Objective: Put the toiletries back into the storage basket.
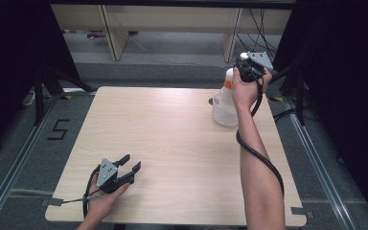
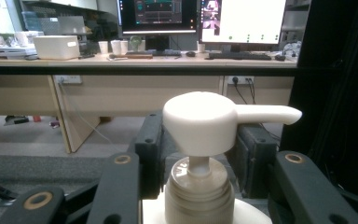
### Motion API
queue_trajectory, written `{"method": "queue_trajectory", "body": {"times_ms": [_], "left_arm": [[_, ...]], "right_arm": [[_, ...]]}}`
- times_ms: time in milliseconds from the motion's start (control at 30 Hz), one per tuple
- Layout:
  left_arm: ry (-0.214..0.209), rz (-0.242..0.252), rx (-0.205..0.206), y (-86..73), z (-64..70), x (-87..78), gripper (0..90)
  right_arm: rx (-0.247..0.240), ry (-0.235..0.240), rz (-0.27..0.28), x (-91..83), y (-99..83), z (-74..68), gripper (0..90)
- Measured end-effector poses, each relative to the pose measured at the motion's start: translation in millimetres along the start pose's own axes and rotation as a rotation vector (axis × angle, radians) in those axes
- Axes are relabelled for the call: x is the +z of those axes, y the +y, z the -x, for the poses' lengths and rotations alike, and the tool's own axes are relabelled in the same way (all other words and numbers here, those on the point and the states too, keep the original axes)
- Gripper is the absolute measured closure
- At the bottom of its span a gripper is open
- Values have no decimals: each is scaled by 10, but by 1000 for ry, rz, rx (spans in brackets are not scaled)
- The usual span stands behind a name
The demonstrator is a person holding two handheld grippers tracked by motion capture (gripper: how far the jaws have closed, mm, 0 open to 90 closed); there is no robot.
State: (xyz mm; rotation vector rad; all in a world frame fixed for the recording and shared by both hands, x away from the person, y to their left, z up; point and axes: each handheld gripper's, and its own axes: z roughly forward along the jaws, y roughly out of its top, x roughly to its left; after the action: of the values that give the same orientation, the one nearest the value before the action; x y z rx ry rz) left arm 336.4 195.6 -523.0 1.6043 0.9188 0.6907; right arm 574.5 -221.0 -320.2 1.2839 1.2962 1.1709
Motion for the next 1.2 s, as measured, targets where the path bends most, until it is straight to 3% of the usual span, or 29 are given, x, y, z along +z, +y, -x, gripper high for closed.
{"method": "queue_trajectory", "body": {"times_ms": [1200], "left_arm": [[-2,1,0,0,-1,-1,460]], "right_arm": [[-7,4,-92,117,-352,-48,598]]}}
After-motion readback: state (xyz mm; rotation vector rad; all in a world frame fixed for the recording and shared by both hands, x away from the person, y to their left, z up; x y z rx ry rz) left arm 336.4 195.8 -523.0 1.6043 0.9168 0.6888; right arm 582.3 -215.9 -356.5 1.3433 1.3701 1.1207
